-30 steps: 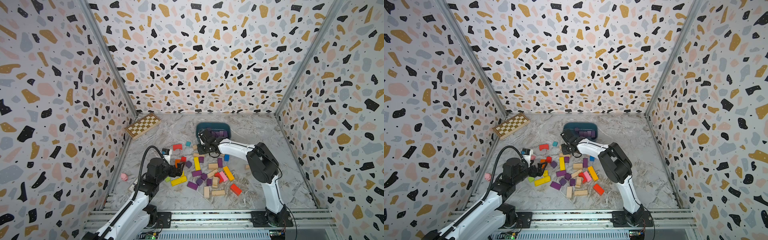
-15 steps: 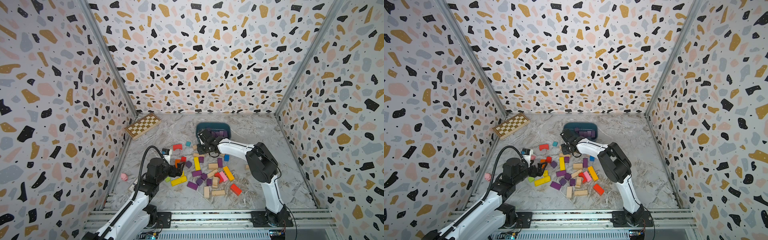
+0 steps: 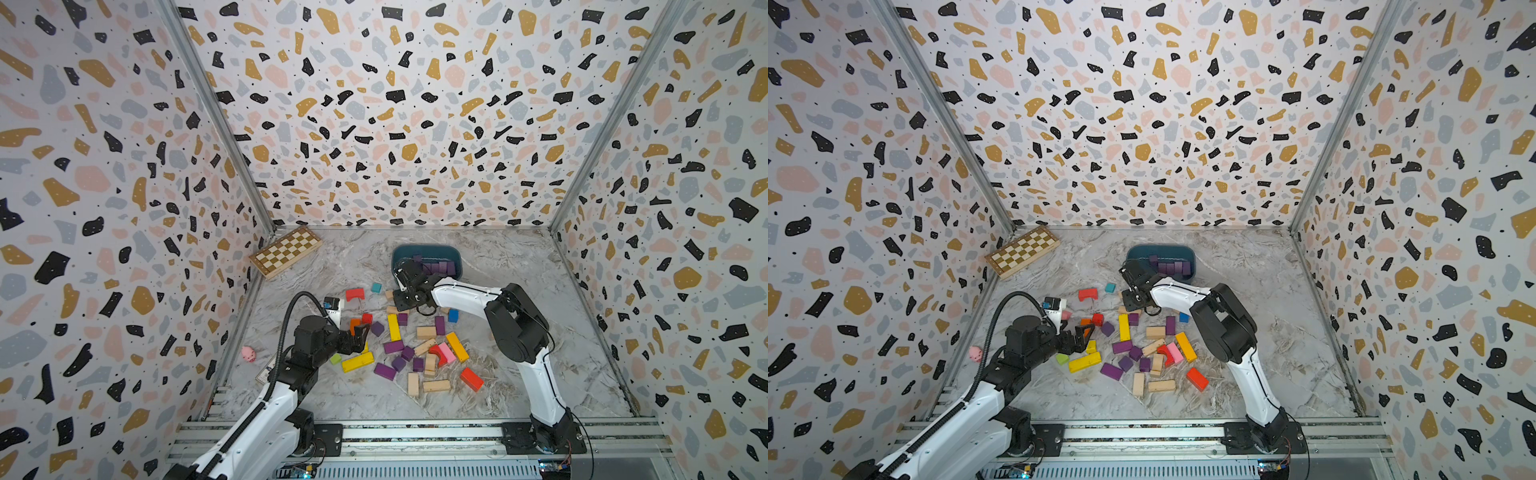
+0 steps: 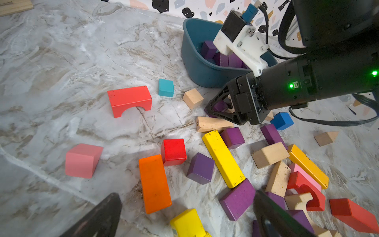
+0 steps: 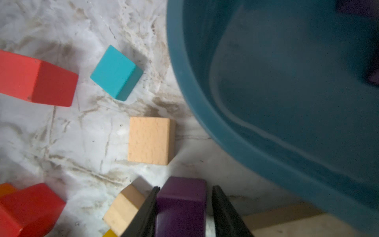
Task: Pick purple bricks into the storage bin
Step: Pick up the building block from the center of the board, then place the building block in the storage box.
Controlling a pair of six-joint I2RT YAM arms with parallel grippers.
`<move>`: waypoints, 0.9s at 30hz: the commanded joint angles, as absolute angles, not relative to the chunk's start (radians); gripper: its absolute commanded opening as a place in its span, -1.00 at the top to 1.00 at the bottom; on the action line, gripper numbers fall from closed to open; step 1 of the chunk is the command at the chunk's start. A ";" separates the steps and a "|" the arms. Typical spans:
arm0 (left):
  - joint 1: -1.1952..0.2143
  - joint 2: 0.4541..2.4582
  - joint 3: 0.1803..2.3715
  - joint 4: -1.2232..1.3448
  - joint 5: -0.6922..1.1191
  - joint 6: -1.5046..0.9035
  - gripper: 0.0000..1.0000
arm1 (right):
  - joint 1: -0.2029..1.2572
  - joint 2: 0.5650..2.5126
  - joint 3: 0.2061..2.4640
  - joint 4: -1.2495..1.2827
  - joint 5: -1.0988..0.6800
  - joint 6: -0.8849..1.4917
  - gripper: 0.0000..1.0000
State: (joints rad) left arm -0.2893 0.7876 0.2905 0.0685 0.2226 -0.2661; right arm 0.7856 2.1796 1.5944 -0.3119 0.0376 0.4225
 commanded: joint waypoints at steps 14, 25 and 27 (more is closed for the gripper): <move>-0.293 0.781 0.309 0.087 0.219 -0.266 -0.98 | 0.780 2.023 1.703 -0.409 0.034 0.380 0.52; -0.293 0.784 0.310 0.090 0.218 -0.266 -0.98 | 0.667 2.009 1.803 -0.429 -0.017 0.371 0.53; -0.292 0.785 0.310 0.090 0.218 -0.266 -0.98 | 0.638 2.046 1.831 -0.437 -0.014 0.365 0.53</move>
State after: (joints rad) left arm -0.2893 0.7876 0.2905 0.0685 0.2226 -0.2657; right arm 0.6708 2.0190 1.7901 -0.3962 -0.0154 0.3824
